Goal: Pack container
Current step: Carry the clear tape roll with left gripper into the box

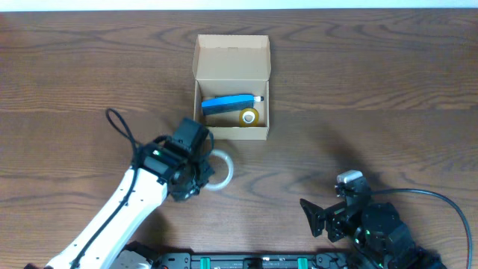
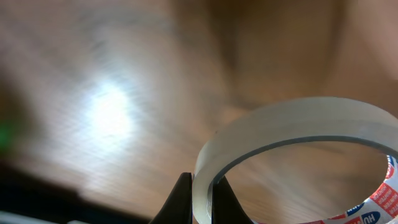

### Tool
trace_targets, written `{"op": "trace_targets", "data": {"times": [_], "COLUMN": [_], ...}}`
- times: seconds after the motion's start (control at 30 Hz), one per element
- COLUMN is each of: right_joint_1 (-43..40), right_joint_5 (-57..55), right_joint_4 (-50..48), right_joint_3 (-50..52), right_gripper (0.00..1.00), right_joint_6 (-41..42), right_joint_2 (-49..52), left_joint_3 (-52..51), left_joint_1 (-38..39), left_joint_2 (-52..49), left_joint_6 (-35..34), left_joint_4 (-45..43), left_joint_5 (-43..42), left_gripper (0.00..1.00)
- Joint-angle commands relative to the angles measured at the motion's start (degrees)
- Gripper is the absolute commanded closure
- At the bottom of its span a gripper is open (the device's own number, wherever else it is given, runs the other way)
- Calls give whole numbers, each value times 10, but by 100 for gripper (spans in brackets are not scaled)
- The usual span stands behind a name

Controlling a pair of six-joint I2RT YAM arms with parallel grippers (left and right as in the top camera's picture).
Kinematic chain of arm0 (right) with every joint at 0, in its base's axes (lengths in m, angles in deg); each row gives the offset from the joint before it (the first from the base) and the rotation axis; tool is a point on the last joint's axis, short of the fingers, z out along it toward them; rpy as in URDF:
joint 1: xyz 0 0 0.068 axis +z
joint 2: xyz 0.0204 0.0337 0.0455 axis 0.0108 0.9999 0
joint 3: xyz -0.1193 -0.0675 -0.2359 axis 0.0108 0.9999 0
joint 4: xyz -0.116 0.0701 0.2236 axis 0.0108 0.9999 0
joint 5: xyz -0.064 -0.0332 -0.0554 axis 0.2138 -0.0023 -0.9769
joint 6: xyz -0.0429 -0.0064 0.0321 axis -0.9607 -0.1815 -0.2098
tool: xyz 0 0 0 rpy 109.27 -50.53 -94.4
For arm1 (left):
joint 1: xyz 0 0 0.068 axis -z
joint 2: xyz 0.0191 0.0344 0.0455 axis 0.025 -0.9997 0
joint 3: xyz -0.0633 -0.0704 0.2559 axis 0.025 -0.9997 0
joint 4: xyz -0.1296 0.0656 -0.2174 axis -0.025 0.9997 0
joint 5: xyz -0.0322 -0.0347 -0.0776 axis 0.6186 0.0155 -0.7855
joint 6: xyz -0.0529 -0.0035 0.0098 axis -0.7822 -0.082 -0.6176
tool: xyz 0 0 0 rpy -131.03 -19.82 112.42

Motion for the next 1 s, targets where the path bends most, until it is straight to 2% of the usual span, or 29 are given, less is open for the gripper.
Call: {"op": "trace_targets", "data": {"times": [0.0,0.17,0.53,0.97], "right_joint_1": [-2,-2,-2,-2], "right_joint_5": [-4,-4,-4,-4], "right_joint_4": [1,1,1,1], "right_joint_3": [-1,-1,-1,-1], "right_gripper": [1,1,1,1], "right_joint_6": [8,8,8,8], "right_joint_2": [-3,-3,-3,-3], "left_joint_3": [78,184,378,404], "left_joint_1": [1,-9,-48,-48], "left_joint_2": [-1,-58,-284,-403], "left_joint_6": [49,78,189,230], "left_joint_4": [-19,-39,-29,-24], "left_joint_5": [13,44,30,76], "left_gripper": [95,95,95,95]}}
